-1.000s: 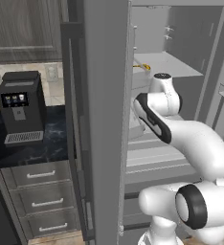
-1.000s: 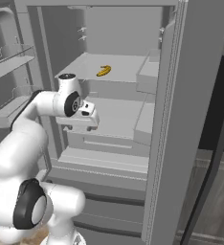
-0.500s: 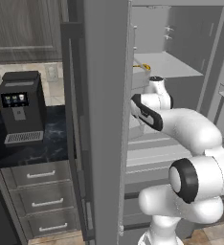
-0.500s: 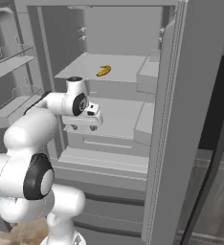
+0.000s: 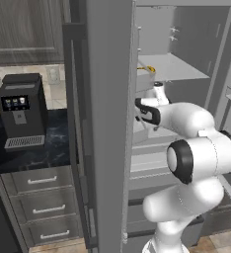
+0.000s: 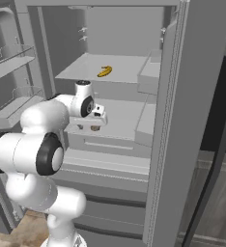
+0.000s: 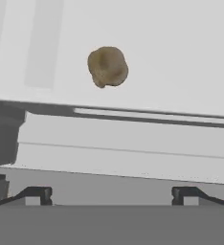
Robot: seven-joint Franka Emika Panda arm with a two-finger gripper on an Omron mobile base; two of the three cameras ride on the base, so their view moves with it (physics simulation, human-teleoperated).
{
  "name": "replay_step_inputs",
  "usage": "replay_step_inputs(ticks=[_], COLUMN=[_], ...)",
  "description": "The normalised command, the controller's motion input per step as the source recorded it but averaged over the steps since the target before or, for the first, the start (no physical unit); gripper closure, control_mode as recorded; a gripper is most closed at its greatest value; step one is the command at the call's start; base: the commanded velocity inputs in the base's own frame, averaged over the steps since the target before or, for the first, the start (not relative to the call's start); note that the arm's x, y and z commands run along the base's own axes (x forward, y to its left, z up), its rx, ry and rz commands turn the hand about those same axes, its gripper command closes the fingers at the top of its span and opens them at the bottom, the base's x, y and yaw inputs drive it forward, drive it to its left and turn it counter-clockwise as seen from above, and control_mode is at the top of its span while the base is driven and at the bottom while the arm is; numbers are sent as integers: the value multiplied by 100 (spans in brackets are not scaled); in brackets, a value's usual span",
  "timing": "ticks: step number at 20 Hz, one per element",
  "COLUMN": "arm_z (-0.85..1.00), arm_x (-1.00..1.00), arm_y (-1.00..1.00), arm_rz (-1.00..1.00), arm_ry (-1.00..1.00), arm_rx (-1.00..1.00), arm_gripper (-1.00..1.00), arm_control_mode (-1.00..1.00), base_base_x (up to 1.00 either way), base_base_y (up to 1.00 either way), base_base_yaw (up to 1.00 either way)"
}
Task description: Place the cold items (banana and garlic) from the fridge in one tupperware on the dining counter. Place the warm items (hot dog and kebab skewer) in the stove area in another tupperware.
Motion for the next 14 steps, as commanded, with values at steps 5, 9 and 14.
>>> replay_step_inputs(ticks=[5, 9, 14], arm_z=[-22, -20, -25], arm_x=[51, 41, 33], arm_y=[0, 0, 0], arm_rz=[1, 0, 0], arm_ry=[0, 0, 0], arm_rx=[2, 0, 0], arm_gripper=[-100, -100, -100], arm_control_mode=[-100, -100, -100], base_base_x=[0, 0, 0], base_base_y=[0, 0, 0], base_base_yaw=[0, 0, 0])
